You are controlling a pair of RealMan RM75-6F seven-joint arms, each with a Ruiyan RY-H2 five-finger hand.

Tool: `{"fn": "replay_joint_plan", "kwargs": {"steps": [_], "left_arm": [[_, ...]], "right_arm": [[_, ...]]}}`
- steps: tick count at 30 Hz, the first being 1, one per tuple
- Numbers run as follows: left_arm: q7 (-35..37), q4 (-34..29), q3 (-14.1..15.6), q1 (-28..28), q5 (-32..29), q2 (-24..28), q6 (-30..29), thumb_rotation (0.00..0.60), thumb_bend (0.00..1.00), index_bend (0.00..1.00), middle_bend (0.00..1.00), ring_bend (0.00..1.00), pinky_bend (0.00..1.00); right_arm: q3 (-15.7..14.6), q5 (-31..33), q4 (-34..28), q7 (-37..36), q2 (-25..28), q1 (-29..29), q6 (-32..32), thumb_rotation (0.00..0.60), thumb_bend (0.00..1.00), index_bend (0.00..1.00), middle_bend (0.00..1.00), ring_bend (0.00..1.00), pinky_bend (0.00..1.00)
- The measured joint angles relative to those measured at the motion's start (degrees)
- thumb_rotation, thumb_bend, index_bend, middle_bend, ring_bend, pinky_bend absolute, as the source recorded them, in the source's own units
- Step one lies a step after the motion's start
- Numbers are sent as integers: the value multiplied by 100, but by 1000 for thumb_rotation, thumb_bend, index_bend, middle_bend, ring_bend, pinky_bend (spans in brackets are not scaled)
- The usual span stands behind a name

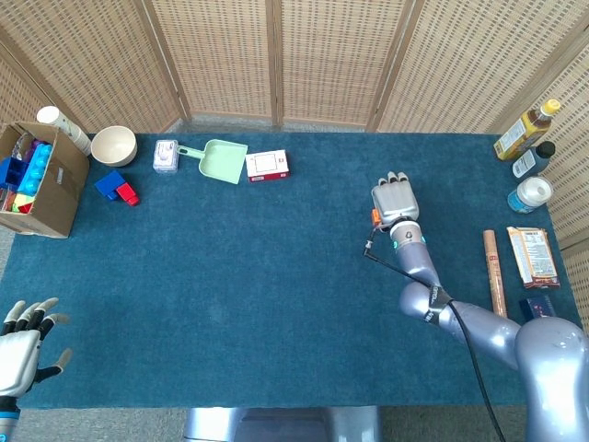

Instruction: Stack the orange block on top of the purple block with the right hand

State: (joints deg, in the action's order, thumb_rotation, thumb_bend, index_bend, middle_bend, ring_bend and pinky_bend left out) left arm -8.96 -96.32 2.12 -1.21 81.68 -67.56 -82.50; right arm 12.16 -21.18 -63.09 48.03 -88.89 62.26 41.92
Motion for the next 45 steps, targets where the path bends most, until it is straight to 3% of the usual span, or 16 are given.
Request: {"fn": "replay_joint_plan", "kwargs": {"steps": [16, 45], "left_arm": [[-103, -45, -15, 11, -54, -38, 16, 600, 370, 336, 165, 154, 0], [0, 67, 0, 6, -77, -70, 46, 600, 371, 336, 165, 154, 0]], "right_arm": [[-303, 56, 471, -170, -52, 141, -331, 600, 263, 604, 223, 93, 144], [-521, 482, 826, 44, -315, 336, -322, 600, 262, 600, 223, 85, 145]]}}
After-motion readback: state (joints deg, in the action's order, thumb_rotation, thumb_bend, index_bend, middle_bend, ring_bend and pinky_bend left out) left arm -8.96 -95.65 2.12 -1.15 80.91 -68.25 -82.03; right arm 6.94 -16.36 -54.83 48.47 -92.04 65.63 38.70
